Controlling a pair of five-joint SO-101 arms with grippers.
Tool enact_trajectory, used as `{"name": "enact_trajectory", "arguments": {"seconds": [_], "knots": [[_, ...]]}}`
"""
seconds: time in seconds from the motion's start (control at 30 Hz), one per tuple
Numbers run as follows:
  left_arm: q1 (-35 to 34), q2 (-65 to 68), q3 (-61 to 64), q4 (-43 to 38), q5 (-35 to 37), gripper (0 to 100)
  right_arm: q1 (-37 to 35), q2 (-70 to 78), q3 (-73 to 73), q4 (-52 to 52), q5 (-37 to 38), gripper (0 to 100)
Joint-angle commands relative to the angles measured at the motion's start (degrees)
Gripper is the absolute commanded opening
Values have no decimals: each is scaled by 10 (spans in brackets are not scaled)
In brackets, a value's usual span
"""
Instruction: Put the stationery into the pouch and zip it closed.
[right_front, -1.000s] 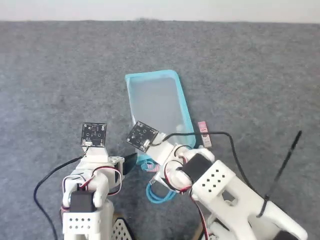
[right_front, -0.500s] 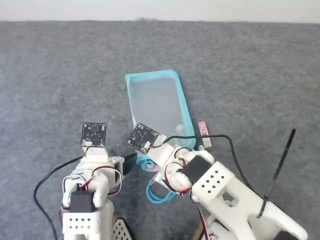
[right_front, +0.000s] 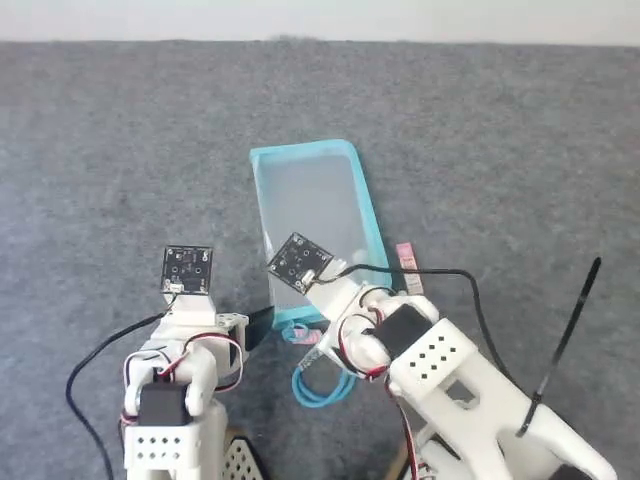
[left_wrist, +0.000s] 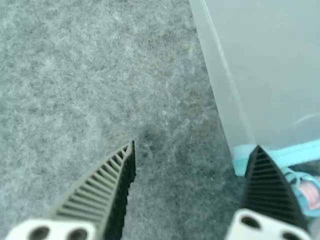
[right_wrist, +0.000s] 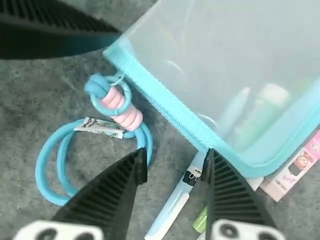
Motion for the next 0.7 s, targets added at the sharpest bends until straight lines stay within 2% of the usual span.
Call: {"name": "enact_trajectory", "arguments": {"seconds": [0.0, 0.37, 0.67], "knots": [[-4, -11, -4, 1, 7, 336, 9, -18, -7, -11, -7, 195], [-4, -11, -4, 1, 7, 336, 17, 131, -41, -71, -11, 198], [-4, -11, -4, 1, 7, 336, 124, 267, -171, -94, 3, 198]]}}
